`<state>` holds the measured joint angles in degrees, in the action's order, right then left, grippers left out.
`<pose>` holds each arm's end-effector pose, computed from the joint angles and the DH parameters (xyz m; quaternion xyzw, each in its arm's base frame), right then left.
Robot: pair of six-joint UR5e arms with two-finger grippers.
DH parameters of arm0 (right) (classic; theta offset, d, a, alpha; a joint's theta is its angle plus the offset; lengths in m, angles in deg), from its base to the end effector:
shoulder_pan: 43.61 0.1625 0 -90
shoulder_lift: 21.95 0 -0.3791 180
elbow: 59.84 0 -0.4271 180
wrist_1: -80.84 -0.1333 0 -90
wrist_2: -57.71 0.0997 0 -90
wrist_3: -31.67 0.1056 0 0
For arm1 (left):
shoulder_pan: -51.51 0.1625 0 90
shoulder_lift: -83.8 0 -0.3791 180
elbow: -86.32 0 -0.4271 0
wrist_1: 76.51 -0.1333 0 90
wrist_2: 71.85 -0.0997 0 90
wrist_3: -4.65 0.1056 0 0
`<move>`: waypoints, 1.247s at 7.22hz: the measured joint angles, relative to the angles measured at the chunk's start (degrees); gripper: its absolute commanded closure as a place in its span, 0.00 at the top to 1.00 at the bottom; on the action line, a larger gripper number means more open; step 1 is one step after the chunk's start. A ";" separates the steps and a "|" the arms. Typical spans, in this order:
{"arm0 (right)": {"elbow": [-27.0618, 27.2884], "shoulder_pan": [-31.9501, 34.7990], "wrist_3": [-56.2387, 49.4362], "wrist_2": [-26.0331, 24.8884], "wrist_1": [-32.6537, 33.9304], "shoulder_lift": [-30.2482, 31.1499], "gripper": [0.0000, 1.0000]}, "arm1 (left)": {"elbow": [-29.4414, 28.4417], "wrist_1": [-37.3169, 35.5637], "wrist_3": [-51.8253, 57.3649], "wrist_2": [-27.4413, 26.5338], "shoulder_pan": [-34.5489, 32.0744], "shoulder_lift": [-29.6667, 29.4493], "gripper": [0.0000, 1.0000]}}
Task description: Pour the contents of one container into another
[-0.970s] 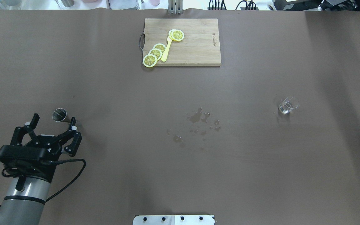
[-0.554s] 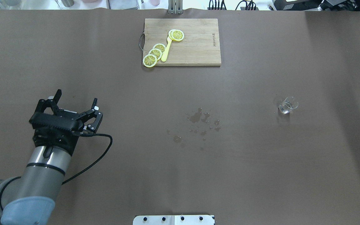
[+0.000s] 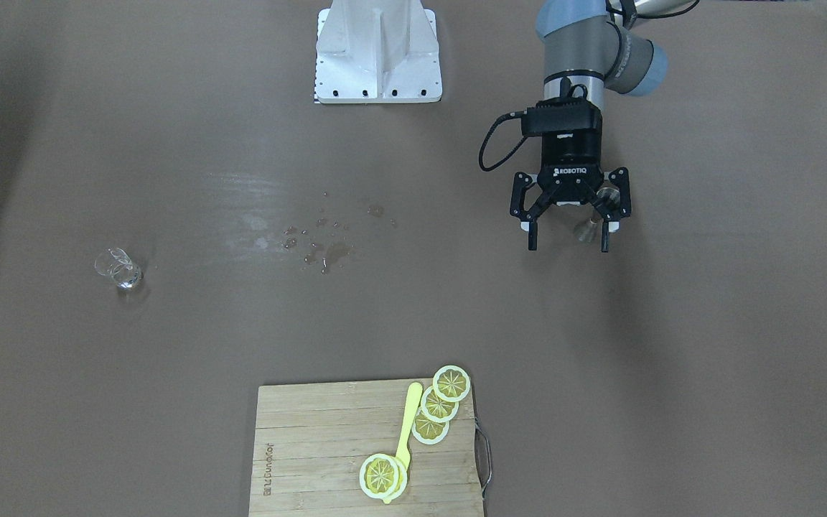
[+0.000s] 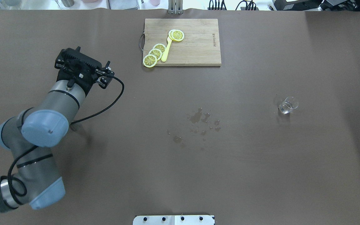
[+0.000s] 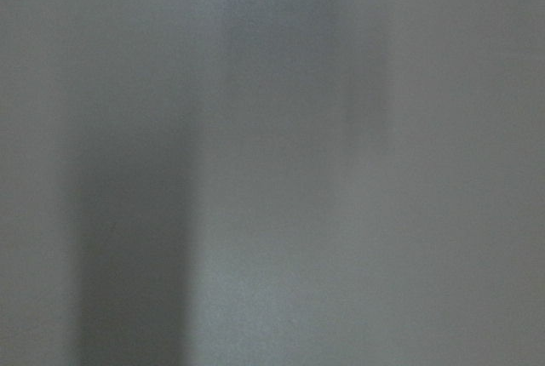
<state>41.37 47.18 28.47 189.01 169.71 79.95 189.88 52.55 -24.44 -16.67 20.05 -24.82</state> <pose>0.0698 -0.4483 0.6172 0.0159 -0.3523 -0.0210 0.9355 0.4079 -0.4765 0.2278 0.5694 0.2092 0.0286 0.7945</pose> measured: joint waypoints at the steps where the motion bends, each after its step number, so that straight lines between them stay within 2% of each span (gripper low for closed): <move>1: -0.22 0.19 0.31 0.22 0.02 -0.01 1.00 | -2.47 1.20 2.75 7.96 -4.04 -0.57 0.99; 4: 0.12 0.35 4.77 1.28 -0.10 -0.34 1.00 | -7.93 2.83 5.43 25.10 -14.06 -3.03 0.99; 7: 0.38 0.36 4.72 0.75 -0.37 -0.10 1.00 | -14.79 2.87 14.44 47.48 -28.61 -3.83 0.99; 9: 0.40 0.36 4.62 0.71 -0.49 -0.08 1.00 | -18.64 -0.27 20.68 61.98 -38.26 -3.46 0.99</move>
<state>41.76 47.53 33.09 189.72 169.21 79.87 171.24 52.29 -3.76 45.31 -18.21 -28.28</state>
